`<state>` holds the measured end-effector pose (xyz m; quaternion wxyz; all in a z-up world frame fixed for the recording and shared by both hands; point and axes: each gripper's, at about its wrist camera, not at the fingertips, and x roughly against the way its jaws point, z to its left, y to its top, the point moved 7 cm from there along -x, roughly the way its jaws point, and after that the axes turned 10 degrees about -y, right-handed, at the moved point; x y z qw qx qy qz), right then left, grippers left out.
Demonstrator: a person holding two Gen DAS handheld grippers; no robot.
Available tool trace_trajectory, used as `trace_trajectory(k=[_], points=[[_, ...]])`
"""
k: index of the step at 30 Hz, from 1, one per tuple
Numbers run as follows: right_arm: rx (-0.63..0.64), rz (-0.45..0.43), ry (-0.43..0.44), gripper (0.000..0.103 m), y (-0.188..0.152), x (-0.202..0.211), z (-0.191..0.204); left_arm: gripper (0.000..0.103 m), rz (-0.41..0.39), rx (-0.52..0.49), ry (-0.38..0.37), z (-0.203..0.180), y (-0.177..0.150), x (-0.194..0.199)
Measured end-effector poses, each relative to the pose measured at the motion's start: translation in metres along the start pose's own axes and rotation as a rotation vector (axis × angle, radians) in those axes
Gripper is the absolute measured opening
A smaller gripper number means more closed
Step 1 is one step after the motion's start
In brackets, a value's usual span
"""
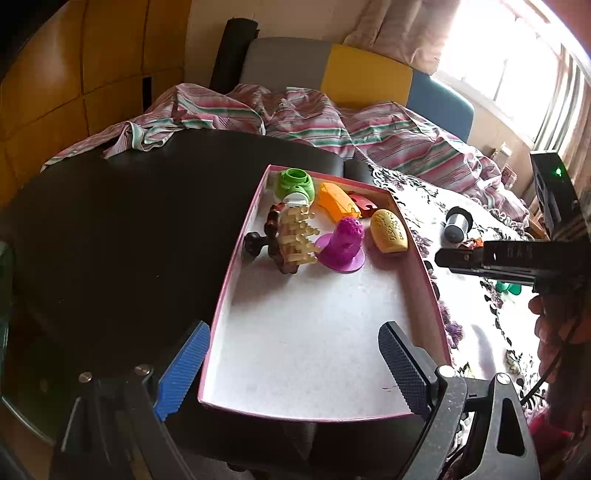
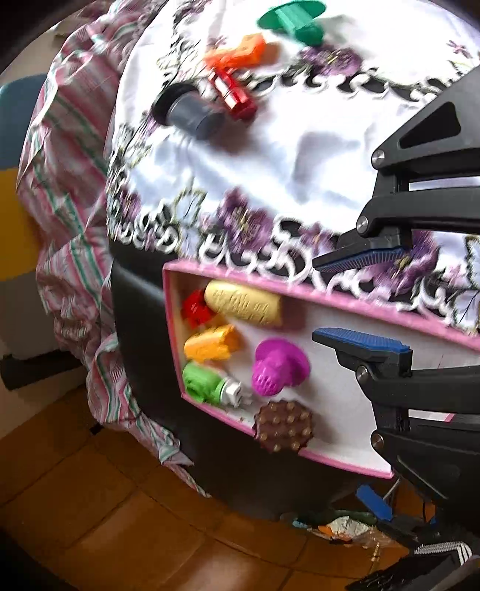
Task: Organize rigid objects
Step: 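Move the right gripper to the green spool-shaped piece and grasp it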
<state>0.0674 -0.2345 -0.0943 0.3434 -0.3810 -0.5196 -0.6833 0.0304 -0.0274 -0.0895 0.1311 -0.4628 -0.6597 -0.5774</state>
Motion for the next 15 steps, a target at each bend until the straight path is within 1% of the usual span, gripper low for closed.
trace_trajectory(k=[5,7,11,15], points=[[-0.022,-0.024,-0.065,0.031,-0.008,0.009,-0.023,0.094,0.000,-0.017,-0.005,-0.009,-0.001,0.001],[-0.019,-0.036,-0.081,0.031,-0.011,0.013,-0.030,0.094,0.004,-0.025,-0.006,-0.012,-0.002,0.000],[0.001,-0.050,-0.158,0.031,-0.016,0.019,-0.053,0.095,0.015,-0.041,-0.015,-0.022,-0.004,-0.002],[-0.001,-0.057,-0.200,0.032,-0.022,0.022,-0.078,0.095,0.027,-0.065,-0.024,-0.036,-0.006,-0.006]])
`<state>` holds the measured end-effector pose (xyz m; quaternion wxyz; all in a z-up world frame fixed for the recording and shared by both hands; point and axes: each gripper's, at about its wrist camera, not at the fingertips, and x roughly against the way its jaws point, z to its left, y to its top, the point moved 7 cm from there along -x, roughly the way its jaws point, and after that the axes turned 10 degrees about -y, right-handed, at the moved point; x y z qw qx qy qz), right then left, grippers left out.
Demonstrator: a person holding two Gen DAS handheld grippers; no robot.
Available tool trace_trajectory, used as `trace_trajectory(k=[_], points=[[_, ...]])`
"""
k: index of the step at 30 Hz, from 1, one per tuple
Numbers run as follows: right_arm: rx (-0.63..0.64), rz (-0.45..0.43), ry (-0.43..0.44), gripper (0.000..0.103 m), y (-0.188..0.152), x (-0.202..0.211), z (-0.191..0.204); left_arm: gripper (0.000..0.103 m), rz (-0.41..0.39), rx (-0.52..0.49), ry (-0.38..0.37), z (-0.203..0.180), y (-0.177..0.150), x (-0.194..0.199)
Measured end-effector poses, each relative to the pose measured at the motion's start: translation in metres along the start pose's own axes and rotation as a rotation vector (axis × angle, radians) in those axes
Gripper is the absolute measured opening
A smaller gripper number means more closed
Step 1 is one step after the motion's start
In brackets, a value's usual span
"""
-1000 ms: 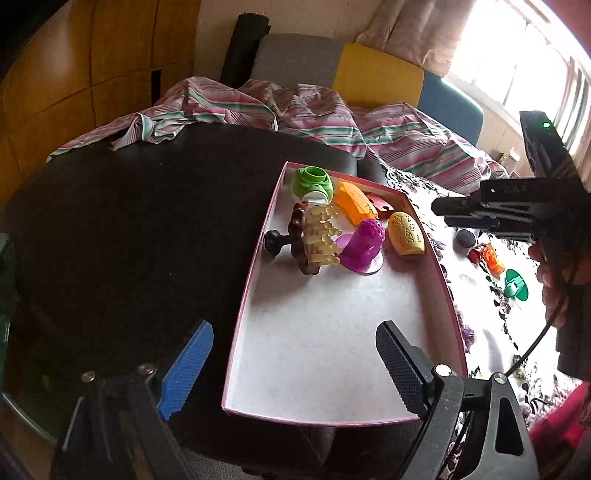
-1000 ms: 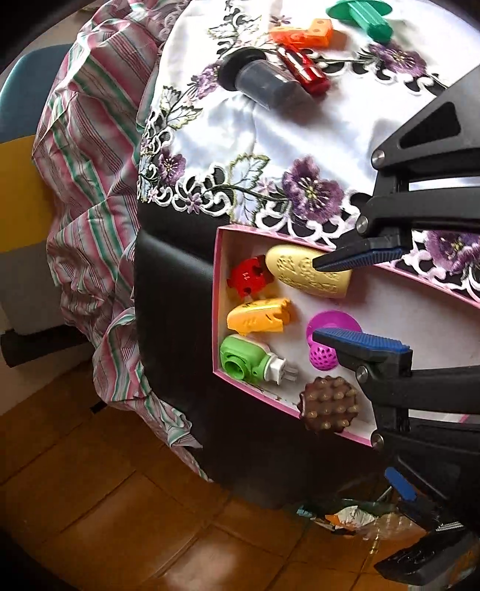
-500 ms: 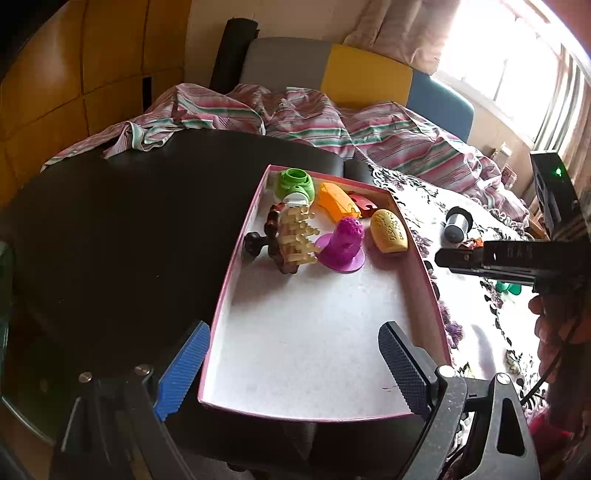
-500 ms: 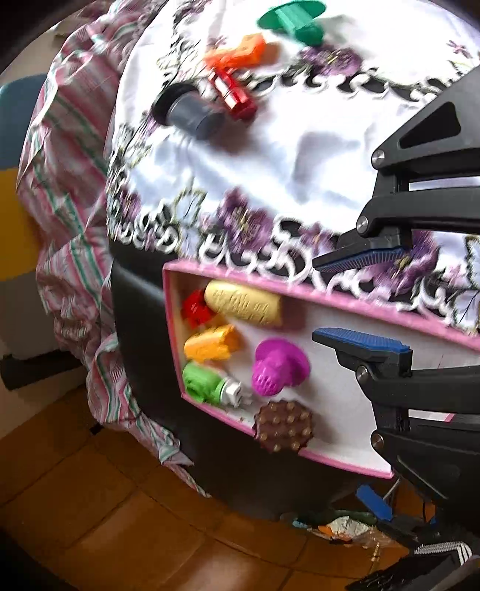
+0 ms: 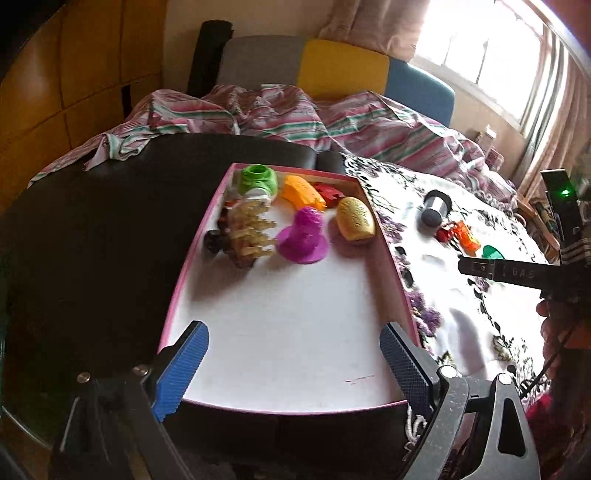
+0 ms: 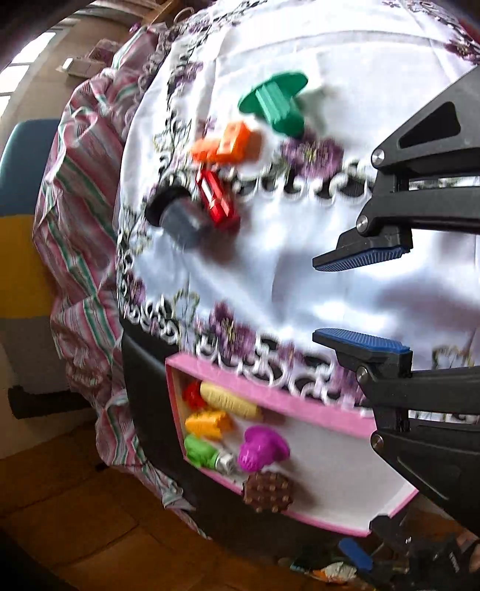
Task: Organize rigid objects
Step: 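Move the right gripper to the green spool-shaped piece and grasp it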
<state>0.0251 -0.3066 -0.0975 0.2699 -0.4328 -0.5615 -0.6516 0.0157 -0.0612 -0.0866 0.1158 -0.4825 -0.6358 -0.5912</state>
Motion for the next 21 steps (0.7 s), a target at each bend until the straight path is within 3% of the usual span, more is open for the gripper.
trace_trajectory(k=[9,10,13,17,19,21], points=[[-0.004,-0.025,-0.117,0.041,0.001,-0.009,-0.075,0.095,0.031,-0.055,-0.045,-0.039,0.003,-0.011],[-0.011,-0.051,-0.139,0.044,0.007,-0.008,-0.092,0.095,0.036,-0.061,-0.048,-0.042,0.004,-0.012],[-0.039,-0.078,-0.195,0.067,0.020,-0.009,-0.132,0.095,0.044,-0.085,-0.051,-0.053,0.004,-0.016],[-0.091,-0.083,-0.166,0.081,0.034,-0.017,-0.168,0.095,0.067,-0.087,-0.062,-0.062,0.004,-0.024],[-0.100,-0.079,-0.155,0.081,0.037,-0.022,-0.174,0.095,0.076,-0.087,-0.067,-0.067,0.004,-0.027],[-0.091,-0.065,-0.204,0.081,0.039,-0.029,-0.178,0.095,0.084,-0.098,-0.066,-0.073,0.004,-0.029]])
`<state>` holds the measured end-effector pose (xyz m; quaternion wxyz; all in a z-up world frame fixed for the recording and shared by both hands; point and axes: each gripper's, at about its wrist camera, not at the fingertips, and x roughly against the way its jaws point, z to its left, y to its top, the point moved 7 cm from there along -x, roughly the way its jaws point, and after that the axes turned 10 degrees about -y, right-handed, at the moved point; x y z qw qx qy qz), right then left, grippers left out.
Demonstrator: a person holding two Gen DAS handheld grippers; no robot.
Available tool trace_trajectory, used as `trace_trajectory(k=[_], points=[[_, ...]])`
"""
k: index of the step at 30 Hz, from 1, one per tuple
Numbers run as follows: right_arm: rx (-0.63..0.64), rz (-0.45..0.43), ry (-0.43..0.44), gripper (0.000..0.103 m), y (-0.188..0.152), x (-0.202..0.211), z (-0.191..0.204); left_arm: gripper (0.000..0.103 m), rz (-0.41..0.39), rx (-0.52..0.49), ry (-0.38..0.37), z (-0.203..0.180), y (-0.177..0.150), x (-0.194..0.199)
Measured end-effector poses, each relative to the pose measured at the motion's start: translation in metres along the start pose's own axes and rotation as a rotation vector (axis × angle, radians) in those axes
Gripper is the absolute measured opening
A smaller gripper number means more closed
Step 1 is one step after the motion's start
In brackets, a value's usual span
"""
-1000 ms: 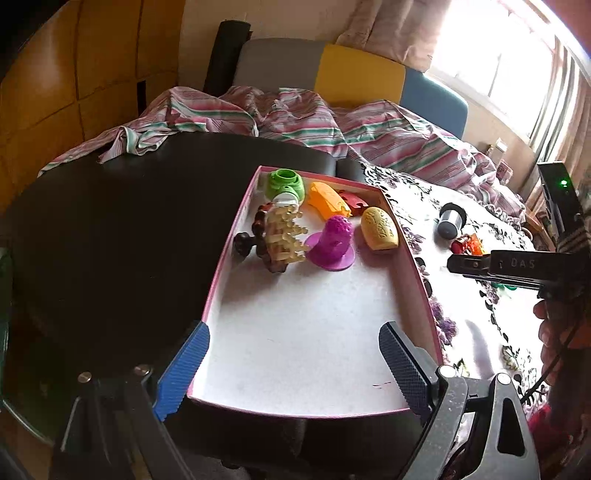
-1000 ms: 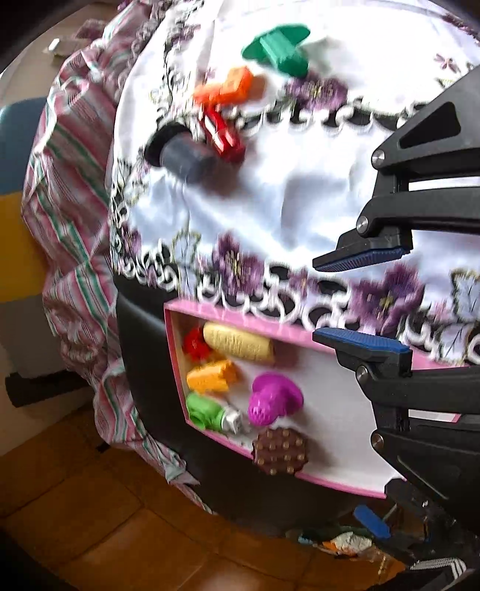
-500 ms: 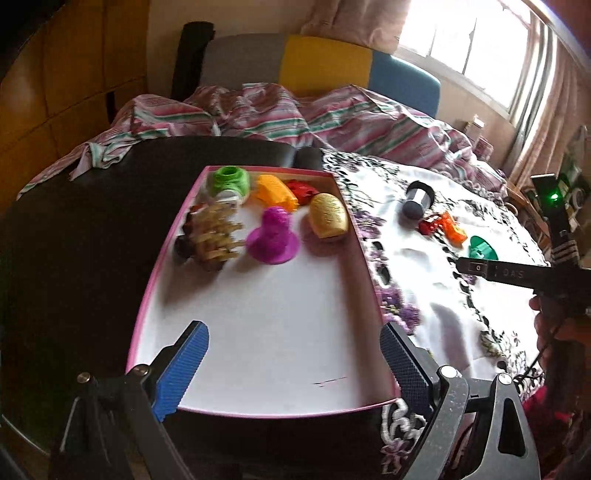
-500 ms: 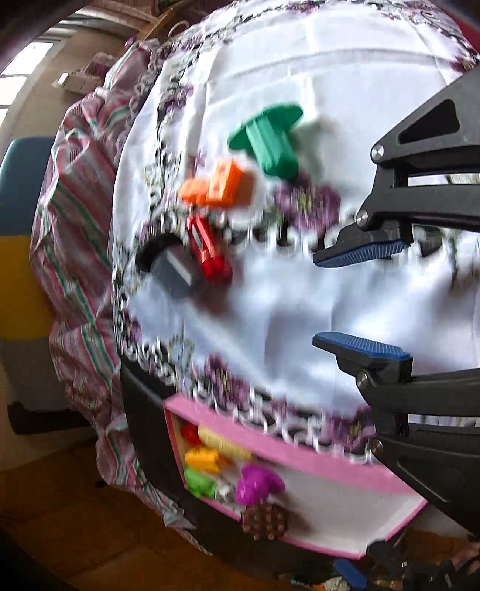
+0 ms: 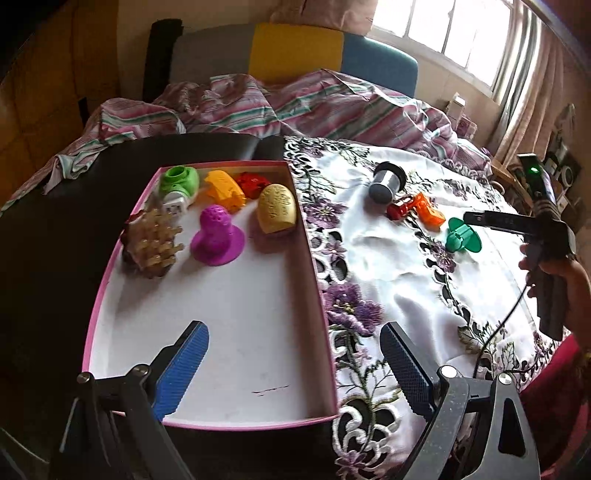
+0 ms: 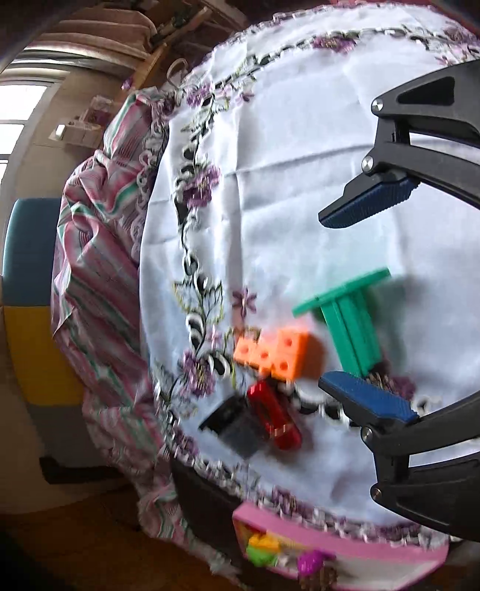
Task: Organize rigid objects
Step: 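Move the right gripper to the green spool-shaped piece and grasp it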
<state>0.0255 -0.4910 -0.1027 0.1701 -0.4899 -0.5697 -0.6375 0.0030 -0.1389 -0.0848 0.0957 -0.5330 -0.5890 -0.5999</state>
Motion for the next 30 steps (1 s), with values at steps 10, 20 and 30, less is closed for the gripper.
trace_trajectory(k=[10,20,30], points=[[-0.152,0.115,-0.058,0.080,0.001,-0.043,-0.040,0.095,0.024,-0.053,0.005,-0.021,-0.001,-0.012],[-0.386,0.043,-0.007,0.080,-0.005,-0.009,-0.098,0.095,0.033,-0.055,0.001,-0.028,-0.003,-0.019],[-0.288,0.192,0.103,0.051,0.013,-0.060,-0.049,0.095,0.057,-0.078,0.010,-0.033,-0.006,-0.020]])
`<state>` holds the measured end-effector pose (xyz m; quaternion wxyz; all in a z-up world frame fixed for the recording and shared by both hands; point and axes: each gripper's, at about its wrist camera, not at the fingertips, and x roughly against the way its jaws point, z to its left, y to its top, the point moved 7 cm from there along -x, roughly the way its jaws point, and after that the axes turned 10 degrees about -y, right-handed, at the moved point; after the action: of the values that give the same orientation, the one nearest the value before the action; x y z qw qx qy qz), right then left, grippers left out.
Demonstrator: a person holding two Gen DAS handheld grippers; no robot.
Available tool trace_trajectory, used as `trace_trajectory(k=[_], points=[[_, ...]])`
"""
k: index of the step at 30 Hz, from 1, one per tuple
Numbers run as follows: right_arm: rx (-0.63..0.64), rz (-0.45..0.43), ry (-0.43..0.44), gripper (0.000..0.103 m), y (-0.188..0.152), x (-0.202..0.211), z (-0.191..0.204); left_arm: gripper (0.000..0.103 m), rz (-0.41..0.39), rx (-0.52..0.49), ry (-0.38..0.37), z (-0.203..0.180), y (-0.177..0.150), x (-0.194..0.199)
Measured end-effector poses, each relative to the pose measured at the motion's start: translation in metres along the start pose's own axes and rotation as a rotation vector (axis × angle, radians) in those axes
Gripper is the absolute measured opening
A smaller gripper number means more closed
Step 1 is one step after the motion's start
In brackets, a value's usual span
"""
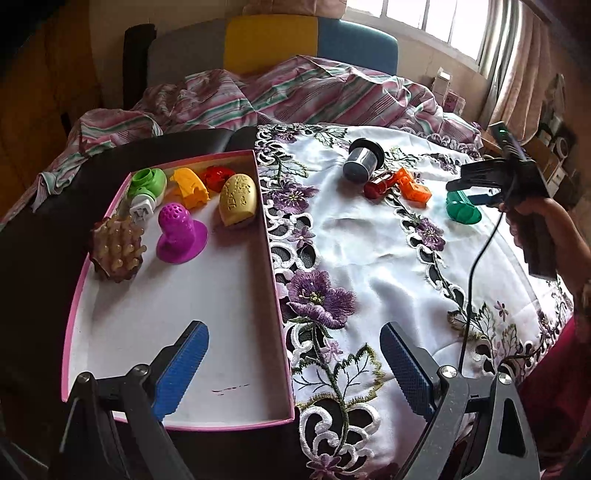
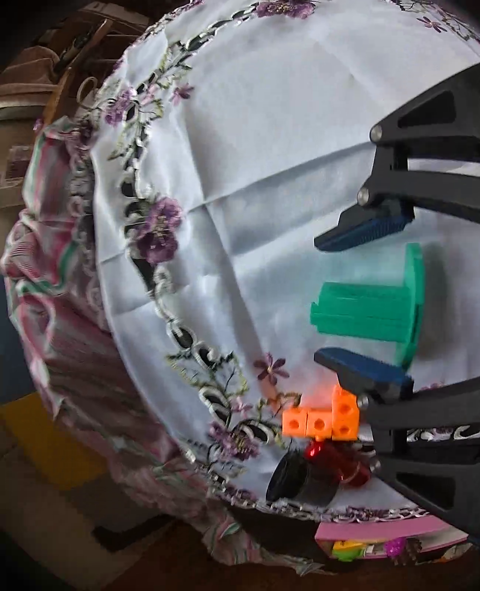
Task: Organize rigid objects
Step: 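Move the right gripper to the green spool-shaped piece and grasp it, then grasp the red capsule with the left gripper while the right gripper holds the green piece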
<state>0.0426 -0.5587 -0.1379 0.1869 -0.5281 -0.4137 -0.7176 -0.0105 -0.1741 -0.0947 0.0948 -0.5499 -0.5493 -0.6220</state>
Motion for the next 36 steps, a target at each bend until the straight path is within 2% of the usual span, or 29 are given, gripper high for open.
trace_trajectory(k=[1,2,4,13,17,21,25,32,36], points=[[0.008,0.005,0.013,0.046,0.001,-0.004,0.001,0.095,-0.001,-0.001,0.003,0.000,0.001,0.001],[0.021,0.011,0.020,0.033,0.001,-0.007,0.004,0.095,-0.007,0.000,0.004,0.000,0.002,0.002],[0.047,0.022,0.009,0.029,-0.004,-0.006,0.006,0.095,-0.013,0.002,0.000,0.000,0.005,0.003],[0.051,-0.019,0.039,0.029,-0.024,0.038,-0.004,0.095,-0.024,-0.004,-0.023,-0.015,0.026,-0.002],[0.098,-0.062,0.014,0.030,-0.032,0.038,0.001,0.095,-0.028,-0.015,-0.038,-0.027,0.039,-0.008],[0.139,-0.004,-0.019,0.032,-0.044,0.023,0.011,0.095,-0.033,-0.021,-0.030,-0.037,0.051,-0.015],[0.156,-0.049,-0.028,0.029,-0.041,0.031,0.012,0.095,-0.038,-0.015,-0.040,-0.046,0.068,-0.026],[0.086,-0.064,0.012,0.029,-0.036,0.039,0.001,0.095,0.001,-0.055,-0.004,-0.066,0.106,-0.071],[0.046,-0.065,0.025,0.029,-0.031,0.040,-0.007,0.094,0.019,-0.110,-0.014,-0.082,0.130,-0.106]])
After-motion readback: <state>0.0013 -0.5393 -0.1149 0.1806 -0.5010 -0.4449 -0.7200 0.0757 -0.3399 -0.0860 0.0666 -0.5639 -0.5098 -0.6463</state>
